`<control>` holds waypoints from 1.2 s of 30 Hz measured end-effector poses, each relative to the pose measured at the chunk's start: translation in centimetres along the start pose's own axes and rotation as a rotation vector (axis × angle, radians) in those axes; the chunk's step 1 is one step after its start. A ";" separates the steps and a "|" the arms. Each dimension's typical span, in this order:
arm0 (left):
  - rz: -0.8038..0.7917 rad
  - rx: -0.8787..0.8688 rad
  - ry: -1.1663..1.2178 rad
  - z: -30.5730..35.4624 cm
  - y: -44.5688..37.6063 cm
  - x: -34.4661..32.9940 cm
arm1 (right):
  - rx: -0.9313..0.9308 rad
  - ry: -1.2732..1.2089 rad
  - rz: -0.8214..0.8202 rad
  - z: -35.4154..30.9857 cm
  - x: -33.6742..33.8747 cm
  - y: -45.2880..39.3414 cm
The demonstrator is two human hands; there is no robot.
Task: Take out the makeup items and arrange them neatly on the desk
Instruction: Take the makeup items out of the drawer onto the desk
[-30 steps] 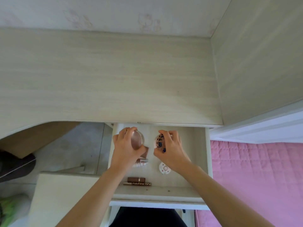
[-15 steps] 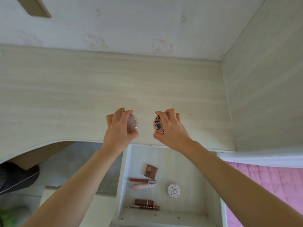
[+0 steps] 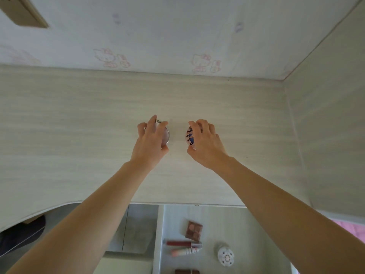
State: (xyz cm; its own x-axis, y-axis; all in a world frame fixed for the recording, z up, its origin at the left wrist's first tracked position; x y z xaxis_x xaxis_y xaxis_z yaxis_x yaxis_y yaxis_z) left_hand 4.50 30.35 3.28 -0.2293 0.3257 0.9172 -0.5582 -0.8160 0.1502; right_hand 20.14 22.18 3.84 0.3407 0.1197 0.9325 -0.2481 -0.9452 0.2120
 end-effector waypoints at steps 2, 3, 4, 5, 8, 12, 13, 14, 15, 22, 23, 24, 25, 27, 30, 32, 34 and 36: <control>-0.035 0.008 0.006 -0.3 -0.2 -0.8 | 0.015 0.013 -0.030 0.0 -0.6 -0.4; -0.050 0.007 0.008 -0.4 -0.2 -1.1 | 0.023 0.017 -0.043 -0.1 -1.0 -0.5; -0.062 0.007 0.013 -0.5 -0.1 -1.4 | 0.030 0.022 -0.052 -0.1 -1.3 -0.5; -0.073 0.007 0.018 -0.5 0.1 -1.6 | 0.036 0.031 -0.058 -0.1 -1.6 -0.5; -0.096 -0.005 0.005 -0.6 0.6 -2.2 | 0.052 0.070 -0.063 -0.2 -2.5 -0.1; -0.135 -0.031 -0.067 -0.6 1.3 -2.8 | 0.075 0.105 -0.072 -0.4 -3.1 0.5; -0.139 -0.034 -0.072 -0.6 1.4 -2.9 | 0.080 0.107 -0.073 -0.4 -3.2 0.6; -0.137 -0.038 -0.072 -0.5 1.5 -3.1 | 0.082 0.103 -0.073 -0.4 -3.3 0.6; -0.131 -0.042 -0.069 -0.5 1.6 -3.1 | 0.083 0.100 -0.073 -0.4 -3.3 0.7; -0.037 -0.107 -0.122 -1.0 3.1 -4.3 | 0.091 0.093 -0.024 -0.4 -3.8 2.1; -0.022 -0.107 -0.095 -1.0 3.4 -4.5 | 0.097 0.089 -0.002 -0.4 -3.9 2.3; -0.010 -0.106 -0.071 -1.1 3.6 -4.6 | 0.100 0.081 0.016 -0.4 -3.9 2.5; 0.001 -0.106 -0.051 -1.0 3.6 -4.8 | 0.098 0.068 0.030 -0.4 -4.0 2.6; 0.011 -0.110 -0.040 -1.0 3.4 -4.9 | 0.100 0.056 0.036 -0.3 -4.3 2.6; 0.007 -0.104 -0.031 -1.0 2.5 -5.0 | 0.125 0.081 0.023 -0.1 -4.7 1.9; 0.012 -0.106 -0.029 -1.0 1.6 -4.9 | 0.132 0.103 0.018 0.1 -4.7 1.1; 0.021 -0.103 -0.034 -1.2 0.7 -4.7 | 0.129 0.129 0.013 0.4 -4.6 0.0; 0.032 -0.101 -0.037 -1.4 -0.4 -4.5 | 0.120 0.133 0.010 0.6 -4.4 -1.1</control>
State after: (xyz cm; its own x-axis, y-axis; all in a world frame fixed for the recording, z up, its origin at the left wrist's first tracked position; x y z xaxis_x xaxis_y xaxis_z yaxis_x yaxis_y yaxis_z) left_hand 4.60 29.86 -1.41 -0.2194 0.2811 0.9343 -0.6293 -0.7726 0.0847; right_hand 19.49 22.54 -0.64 0.2138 0.1416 0.9666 -0.1383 -0.9751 0.1735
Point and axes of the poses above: each hand's wrist, its own y-axis away from the middle knuckle, its own x-axis out of the back of the hand, z = x × y, the point moved 2 cm from there along -y, towards the middle knuckle
